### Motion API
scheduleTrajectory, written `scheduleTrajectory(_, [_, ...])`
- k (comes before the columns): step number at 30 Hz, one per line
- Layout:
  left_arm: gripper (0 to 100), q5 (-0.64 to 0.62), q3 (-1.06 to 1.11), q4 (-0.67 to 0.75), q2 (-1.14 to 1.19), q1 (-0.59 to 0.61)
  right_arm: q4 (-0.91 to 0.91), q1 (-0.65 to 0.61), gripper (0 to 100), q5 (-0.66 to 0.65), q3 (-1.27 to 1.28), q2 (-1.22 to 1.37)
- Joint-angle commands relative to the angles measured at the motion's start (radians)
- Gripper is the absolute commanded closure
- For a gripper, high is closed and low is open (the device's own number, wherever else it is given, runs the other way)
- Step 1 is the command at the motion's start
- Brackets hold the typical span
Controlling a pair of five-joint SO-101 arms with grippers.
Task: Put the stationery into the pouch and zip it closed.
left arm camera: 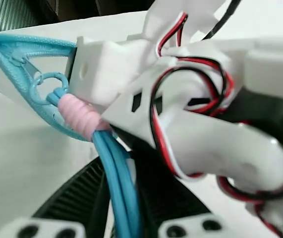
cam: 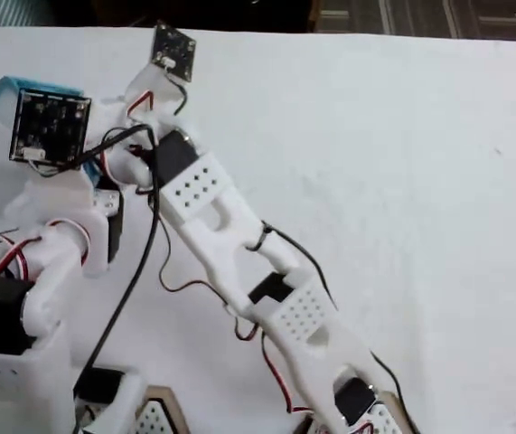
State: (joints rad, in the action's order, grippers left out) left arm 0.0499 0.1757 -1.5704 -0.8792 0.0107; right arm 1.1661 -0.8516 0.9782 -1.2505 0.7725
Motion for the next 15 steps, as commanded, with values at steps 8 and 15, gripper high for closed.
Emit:
scheduleTrajectory(8, [98, 0.044, 0.027, 0.008, -0.015, -0.029, -0.001, -0.030, 98.1, 0.018, -0.066, -0.030])
scheduleTrajectory(15, [98, 0.044, -0.136, 0.043, -0.008, -0.008, 0.124, -0.019, 98.1, -0.071, -0.066, -0.059])
